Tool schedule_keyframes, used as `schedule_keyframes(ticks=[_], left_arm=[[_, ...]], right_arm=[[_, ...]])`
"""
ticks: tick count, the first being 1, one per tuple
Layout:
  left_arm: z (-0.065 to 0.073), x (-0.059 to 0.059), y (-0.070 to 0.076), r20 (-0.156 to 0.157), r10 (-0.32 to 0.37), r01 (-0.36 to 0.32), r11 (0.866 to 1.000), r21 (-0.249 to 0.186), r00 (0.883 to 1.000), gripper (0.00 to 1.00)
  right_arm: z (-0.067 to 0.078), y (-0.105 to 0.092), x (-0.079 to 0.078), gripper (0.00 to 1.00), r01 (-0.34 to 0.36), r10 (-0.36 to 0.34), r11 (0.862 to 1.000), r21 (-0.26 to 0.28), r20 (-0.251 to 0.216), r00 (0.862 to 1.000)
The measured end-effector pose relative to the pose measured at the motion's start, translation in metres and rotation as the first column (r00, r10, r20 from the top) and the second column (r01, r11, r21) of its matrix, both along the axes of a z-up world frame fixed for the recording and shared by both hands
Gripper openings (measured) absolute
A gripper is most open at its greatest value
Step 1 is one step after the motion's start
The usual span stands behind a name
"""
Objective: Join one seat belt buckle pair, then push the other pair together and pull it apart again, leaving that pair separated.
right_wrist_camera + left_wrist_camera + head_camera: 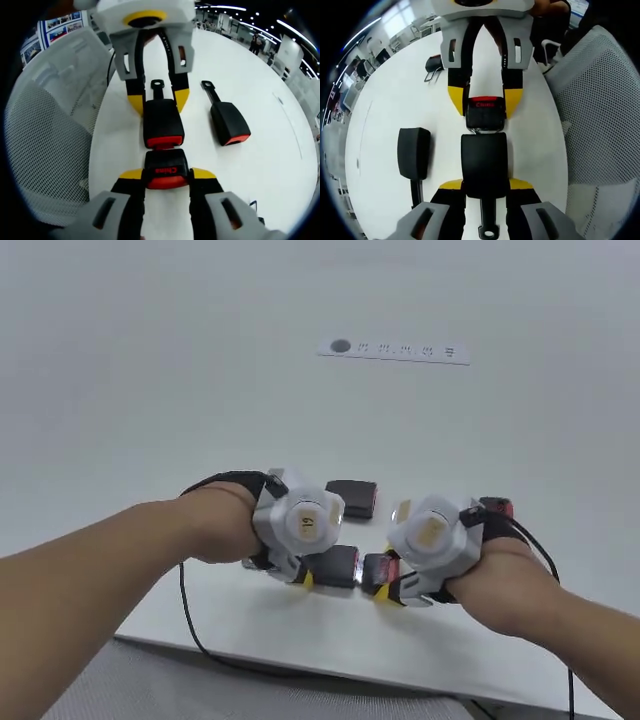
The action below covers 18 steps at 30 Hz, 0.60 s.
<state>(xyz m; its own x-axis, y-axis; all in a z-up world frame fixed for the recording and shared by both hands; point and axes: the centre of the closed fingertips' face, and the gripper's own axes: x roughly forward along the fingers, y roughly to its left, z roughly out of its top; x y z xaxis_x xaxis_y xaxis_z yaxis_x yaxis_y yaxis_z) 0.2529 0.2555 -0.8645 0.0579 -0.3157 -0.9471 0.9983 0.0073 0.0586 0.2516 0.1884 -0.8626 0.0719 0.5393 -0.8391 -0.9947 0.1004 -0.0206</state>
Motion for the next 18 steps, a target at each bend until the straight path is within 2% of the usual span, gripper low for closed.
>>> schedule_keyframes(ticks=[6,10,12,18], left_arm=[[0.0002,0.0004,0.001,0.002,0.011,-0.011,1.0,-0.009,1.0,0.31],[0.0008,0.0009,0.0013,0.01,0.013,-0.013,1.0,-0.018,1.0,0.3],[0.001,0.0025,0.0032,-0.001,0.039,-0.039,0.998,-0.038,0.999,0.3],[0.0012,0.0026,0.0029,-0.002,0.049,-0.049,0.998,-0.039,0.999,0.3]], right_arm=[[-0.0002,-0.0015,-0.0003,0.33,0.013,-0.013,1.0,0.006,0.001,1.0],[0.0001,-0.0052,-0.002,0.33,-0.011,0.011,1.0,0.007,0.005,1.0],[-0.0002,-0.0054,-0.0026,0.34,-0.02,0.02,1.0,0.008,0.008,1.0],[-0.0015,-0.0065,-0.0018,0.34,-0.021,0.021,1.0,0.013,0.003,1.0]])
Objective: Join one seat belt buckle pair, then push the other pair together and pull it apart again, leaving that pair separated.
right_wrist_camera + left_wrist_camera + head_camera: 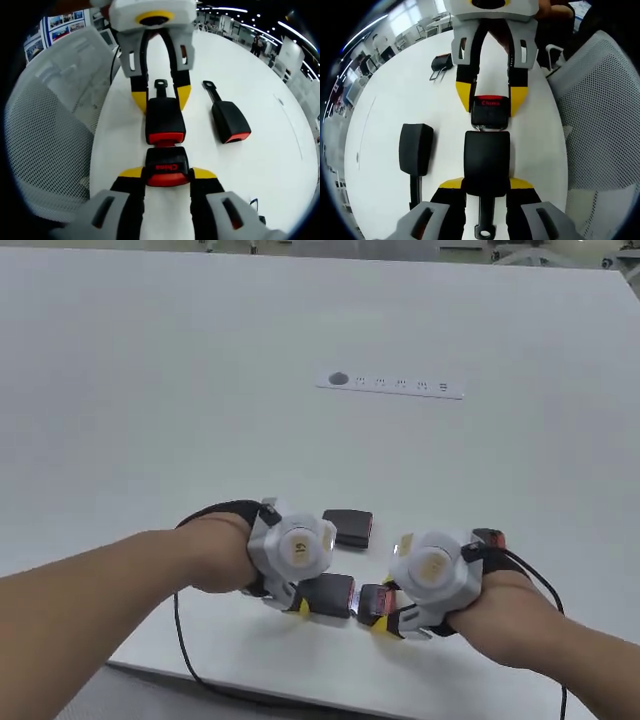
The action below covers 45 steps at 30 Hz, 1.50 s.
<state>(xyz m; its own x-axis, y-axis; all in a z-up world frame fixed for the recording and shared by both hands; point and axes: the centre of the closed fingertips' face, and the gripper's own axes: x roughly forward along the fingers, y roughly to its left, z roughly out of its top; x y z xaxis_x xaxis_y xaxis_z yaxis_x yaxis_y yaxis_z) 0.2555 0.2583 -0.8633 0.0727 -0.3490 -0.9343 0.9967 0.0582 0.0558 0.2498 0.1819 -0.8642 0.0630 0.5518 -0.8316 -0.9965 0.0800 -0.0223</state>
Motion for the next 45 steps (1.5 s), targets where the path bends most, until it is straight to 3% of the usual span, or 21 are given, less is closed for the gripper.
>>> schedule_keyframes(ticks=[3,22,37,42,45], left_arm=[[0.0,0.0004,0.0013,-0.007,0.009,-0.009,1.0,-0.028,1.0,0.3],[-0.0009,0.0003,-0.0003,0.003,0.013,-0.013,0.999,-0.033,1.0,0.31],[-0.0013,0.0004,-0.0002,-0.001,0.029,-0.029,1.0,-0.005,1.0,0.32],[-0.0006,-0.0004,0.0003,0.011,0.017,-0.016,0.999,-0.03,1.0,0.32],[0.0,0.0,0.0008,0.018,-0.003,0.004,0.997,-0.072,1.0,0.32]], right_arm=[[-0.0004,-0.0009,0.0002,0.34,-0.008,0.008,1.0,0.0,0.014,1.0],[-0.0011,-0.0015,0.0012,0.34,0.0,0.0,1.0,0.026,0.022,1.0],[-0.0006,-0.0008,0.001,0.35,0.014,-0.017,0.998,0.064,0.034,0.999],[-0.001,-0.0011,0.0008,0.35,0.017,-0.019,0.996,0.083,0.023,1.0],[-0.001,-0.0012,0.0009,0.35,0.016,-0.018,0.996,0.092,0.024,1.0]])
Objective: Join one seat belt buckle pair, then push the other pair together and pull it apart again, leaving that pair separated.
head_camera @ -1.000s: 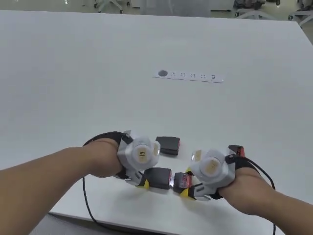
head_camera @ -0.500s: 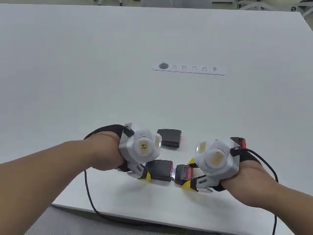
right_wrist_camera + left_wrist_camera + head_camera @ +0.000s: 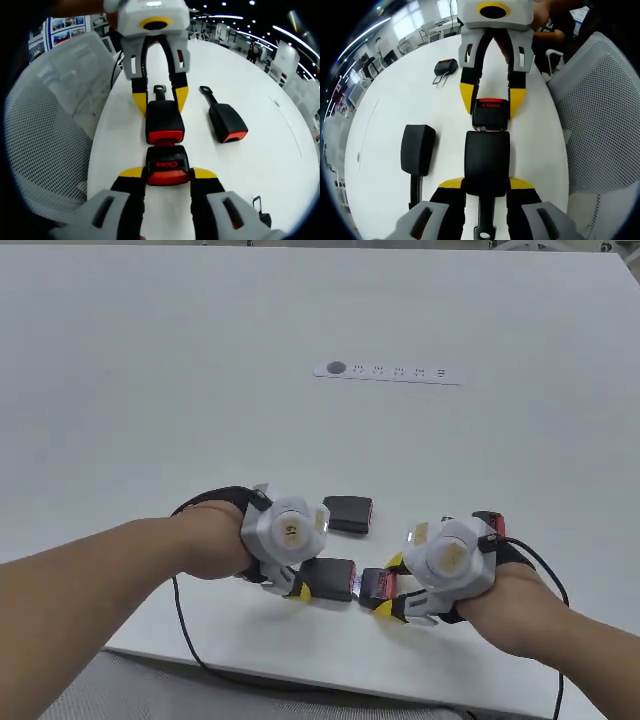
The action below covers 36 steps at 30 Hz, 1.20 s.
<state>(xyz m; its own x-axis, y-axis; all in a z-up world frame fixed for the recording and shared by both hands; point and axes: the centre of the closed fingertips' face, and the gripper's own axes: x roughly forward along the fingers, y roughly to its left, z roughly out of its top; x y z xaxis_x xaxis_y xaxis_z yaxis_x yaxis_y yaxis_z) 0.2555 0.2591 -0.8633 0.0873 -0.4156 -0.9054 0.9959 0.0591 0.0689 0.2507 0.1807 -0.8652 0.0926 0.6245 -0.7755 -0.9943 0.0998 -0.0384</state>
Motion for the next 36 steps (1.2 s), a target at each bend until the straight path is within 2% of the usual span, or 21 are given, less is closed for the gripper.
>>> schedule_keyframes(ticks=[3,6,8,13,17,19,20,22,25,30,36], left_arm=[[0.0,0.0,0.0,0.008,-0.013,0.014,0.999,-0.031,1.0,0.31],[0.001,0.0,0.0,0.02,-0.015,0.016,0.996,-0.088,1.0,0.31],[0.002,0.0,0.0,0.027,-0.018,0.021,0.994,-0.108,0.999,0.3],[0.003,0.001,-0.001,0.028,-0.019,0.022,0.991,-0.13,0.999,0.3],[0.002,0.002,-0.001,0.013,0.004,-0.002,0.99,-0.14,1.0,0.3],[0.003,0.0,-0.002,0.025,-0.004,0.007,0.992,-0.129,1.0,0.31],[0.003,0.001,-0.002,0.02,0.014,-0.012,0.992,-0.124,1.0,0.31],[0.003,0.0,-0.003,0.028,0.008,-0.005,0.993,-0.118,1.0,0.32],[0.003,-0.001,-0.002,0.021,0.026,-0.023,0.993,-0.118,0.999,0.32],[0.005,-0.004,0.003,0.036,0.004,-0.001,0.997,-0.077,0.999,0.32],[0.014,-0.005,0.007,0.045,0.016,-0.012,0.997,-0.074,0.999,0.31]], right_arm=[[0.0,0.0,0.0,0.34,0.0,0.0,1.0,0.011,0.002,1.0],[0.0,0.0,0.0,0.34,0.003,-0.003,1.0,0.024,-0.001,1.0],[0.0,0.0,0.0,0.33,0.006,-0.006,1.0,0.024,-0.003,1.0],[0.0,0.001,0.0,0.33,0.002,-0.001,1.0,0.027,-0.015,1.0],[0.001,0.001,0.001,0.33,0.004,-0.004,1.0,0.031,-0.016,1.0],[0.001,0.002,0.001,0.34,0.007,-0.006,0.999,0.037,-0.022,1.0],[0.001,0.002,0.001,0.34,0.009,-0.008,0.999,0.038,-0.024,1.0],[0.001,0.002,0.002,0.34,0.009,-0.008,0.999,0.04,-0.027,1.0],[0.001,0.002,0.002,0.35,0.015,-0.013,0.999,0.044,-0.042,0.999],[0.001,0.004,0.002,0.35,0.008,-0.007,0.999,0.039,-0.031,0.999],[0.008,0.001,-0.003,0.35,-0.005,0.006,0.999,0.033,-0.014,1.0]])
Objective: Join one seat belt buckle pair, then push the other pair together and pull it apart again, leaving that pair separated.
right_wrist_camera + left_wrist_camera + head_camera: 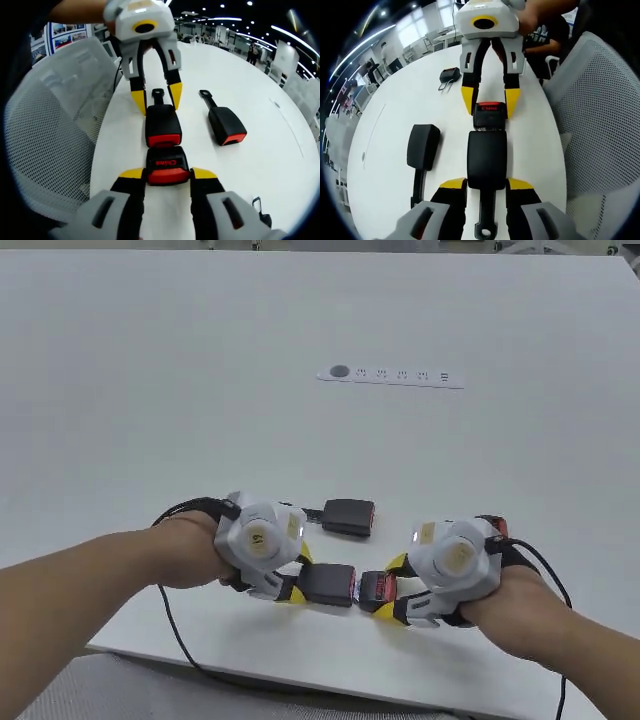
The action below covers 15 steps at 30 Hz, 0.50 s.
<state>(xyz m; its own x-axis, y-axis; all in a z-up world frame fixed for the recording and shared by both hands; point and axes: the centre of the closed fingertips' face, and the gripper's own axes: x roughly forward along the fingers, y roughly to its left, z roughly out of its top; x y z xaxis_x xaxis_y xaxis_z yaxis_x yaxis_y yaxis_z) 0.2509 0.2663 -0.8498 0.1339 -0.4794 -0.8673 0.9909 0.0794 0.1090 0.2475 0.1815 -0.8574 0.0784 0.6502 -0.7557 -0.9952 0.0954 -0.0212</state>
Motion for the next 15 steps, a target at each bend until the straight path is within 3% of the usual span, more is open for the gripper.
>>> schedule_keyframes(ticks=[7,8,15], left_arm=[[0.019,0.006,-0.003,0.018,0.003,-0.003,1.0,-0.025,1.0,0.33],[0.023,0.011,-0.004,0.035,0.001,0.0,1.0,-0.029,0.999,0.29],[0.039,0.038,-0.01,0.069,0.024,-0.02,0.998,-0.058,0.997,0.3]], right_arm=[[0.016,-0.008,0.0,0.33,-0.002,0.002,1.0,0.015,0.007,1.0],[0.018,-0.008,0.0,0.33,0.01,-0.01,1.0,0.023,-0.018,1.0],[0.027,-0.019,0.013,0.34,0.007,-0.007,1.0,0.01,0.012,1.0]])
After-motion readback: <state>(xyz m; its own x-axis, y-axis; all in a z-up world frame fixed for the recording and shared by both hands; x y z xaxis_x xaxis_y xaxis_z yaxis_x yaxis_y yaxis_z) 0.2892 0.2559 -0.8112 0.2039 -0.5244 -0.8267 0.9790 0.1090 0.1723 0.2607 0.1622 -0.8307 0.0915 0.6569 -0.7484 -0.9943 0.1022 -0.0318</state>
